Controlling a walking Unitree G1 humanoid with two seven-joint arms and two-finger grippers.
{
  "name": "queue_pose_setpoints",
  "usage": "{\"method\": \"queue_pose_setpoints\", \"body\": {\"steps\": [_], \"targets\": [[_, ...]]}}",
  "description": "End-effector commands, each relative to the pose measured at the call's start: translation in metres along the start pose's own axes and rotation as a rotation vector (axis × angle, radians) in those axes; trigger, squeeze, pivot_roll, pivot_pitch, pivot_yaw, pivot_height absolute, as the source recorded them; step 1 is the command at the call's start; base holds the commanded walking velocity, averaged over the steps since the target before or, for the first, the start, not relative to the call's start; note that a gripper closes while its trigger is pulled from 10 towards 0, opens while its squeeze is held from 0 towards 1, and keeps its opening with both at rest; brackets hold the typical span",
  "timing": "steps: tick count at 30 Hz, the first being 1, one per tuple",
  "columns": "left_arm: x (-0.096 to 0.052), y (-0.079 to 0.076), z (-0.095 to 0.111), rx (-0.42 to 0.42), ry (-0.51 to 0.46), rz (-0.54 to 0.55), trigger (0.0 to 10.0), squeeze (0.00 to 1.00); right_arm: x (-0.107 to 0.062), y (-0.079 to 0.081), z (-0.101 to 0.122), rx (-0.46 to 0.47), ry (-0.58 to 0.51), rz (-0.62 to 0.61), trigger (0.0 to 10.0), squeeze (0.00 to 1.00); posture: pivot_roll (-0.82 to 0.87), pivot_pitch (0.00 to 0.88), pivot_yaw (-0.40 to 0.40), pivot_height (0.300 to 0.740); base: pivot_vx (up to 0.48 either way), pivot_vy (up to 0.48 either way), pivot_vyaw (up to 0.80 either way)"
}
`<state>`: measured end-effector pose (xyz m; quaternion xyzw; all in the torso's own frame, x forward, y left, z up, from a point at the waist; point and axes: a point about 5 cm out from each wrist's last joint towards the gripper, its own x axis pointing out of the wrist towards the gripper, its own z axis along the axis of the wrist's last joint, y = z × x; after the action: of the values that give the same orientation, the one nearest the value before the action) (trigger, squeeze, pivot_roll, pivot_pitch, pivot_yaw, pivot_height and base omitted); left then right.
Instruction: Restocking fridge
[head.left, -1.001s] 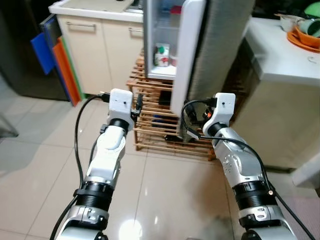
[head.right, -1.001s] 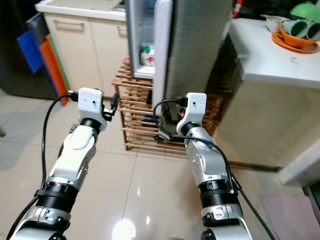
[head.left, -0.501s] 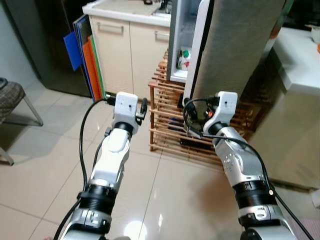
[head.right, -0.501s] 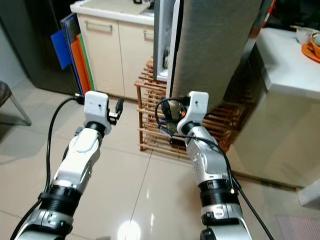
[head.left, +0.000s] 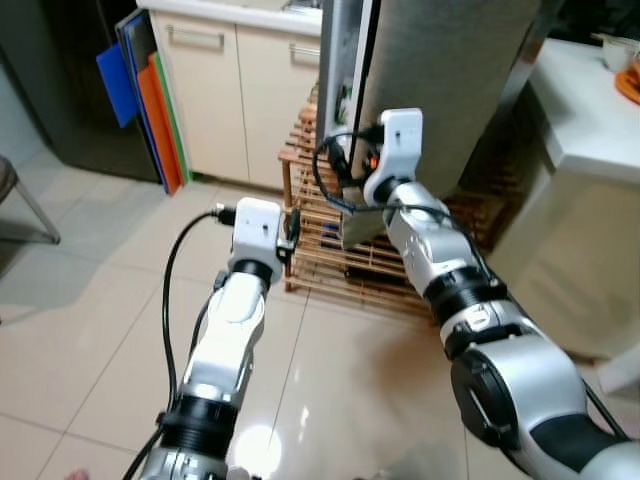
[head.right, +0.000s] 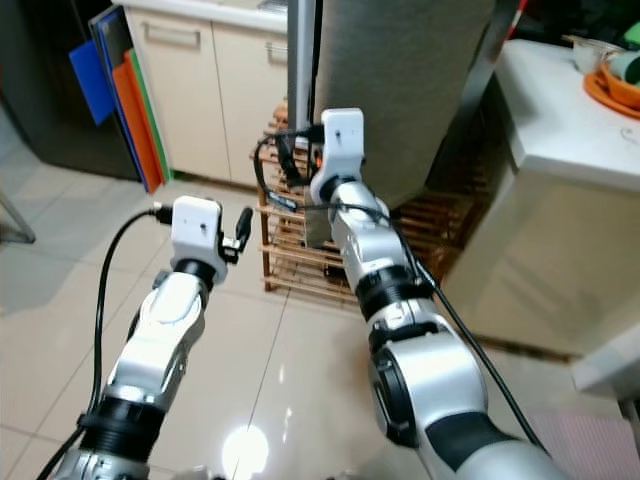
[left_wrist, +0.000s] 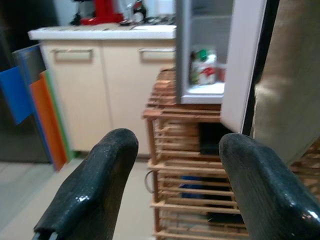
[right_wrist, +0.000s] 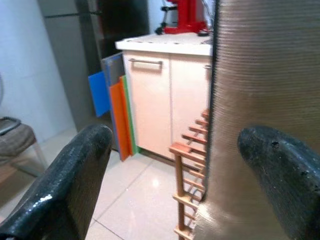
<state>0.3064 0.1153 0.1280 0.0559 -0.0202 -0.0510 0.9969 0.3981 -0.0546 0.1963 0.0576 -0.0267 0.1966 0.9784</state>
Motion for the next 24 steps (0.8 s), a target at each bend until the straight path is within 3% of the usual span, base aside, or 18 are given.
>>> {"method": "queue_pose_setpoints", "body": {"steps": [1, 4, 9, 10, 14, 17, 24], "targets": [[-0.002, 0.001, 0.001, -0.001, 0.005, 0.013, 10.0, 0.00, 0.003, 0.005, 0.004, 0.009, -0.013, 0.016, 10.0, 0.00, 0.09, 0.011, -0.099, 0.740, 0.000, 0.000, 0.00], [-0.007, -0.001, -0.005, 0.000, 0.039, 0.004, 10.0, 0.00, 0.016, 0.050, 0.029, 0.007, -0.111, 0.171, 10.0, 0.00, 0.10, 0.014, -0.095, 0.740, 0.000, 0.000, 0.00], [-0.004, -0.006, 0.000, 0.000, 0.028, -0.008, 10.0, 0.00, 0.020, 0.061, 0.042, 0.055, -0.155, 0.201, 10.0, 0.00, 0.10, 0.012, -0.101, 0.740, 0.000, 0.000, 0.00], [0.000, -0.005, 0.007, 0.002, 0.001, -0.008, 10.0, 0.00, 0.013, 0.049, 0.025, 0.079, -0.131, 0.163, 10.0, 0.00, 0.09, 0.010, -0.089, 0.740, 0.000, 0.000, 0.00], [0.002, -0.005, 0.013, 0.015, -0.038, -0.038, 10.0, 0.00, -0.001, 0.035, -0.002, 0.071, -0.104, 0.127, 10.0, 0.00, 0.06, 0.000, -0.068, 0.740, 0.213, 0.000, 0.00], [0.005, -0.009, 0.018, 0.025, -0.069, -0.066, 10.0, 0.00, -0.023, 0.017, -0.026, 0.031, -0.112, 0.060, 10.0, 0.00, 0.04, 0.000, -0.054, 0.740, 0.431, 0.000, 0.00], [0.009, -0.008, 0.022, 0.035, -0.089, -0.066, 10.0, 0.00, -0.051, -0.015, -0.047, -0.018, -0.090, -0.105, 10.0, 0.00, 0.03, 0.000, -0.054, 0.740, 0.431, 0.000, 0.00]]}}
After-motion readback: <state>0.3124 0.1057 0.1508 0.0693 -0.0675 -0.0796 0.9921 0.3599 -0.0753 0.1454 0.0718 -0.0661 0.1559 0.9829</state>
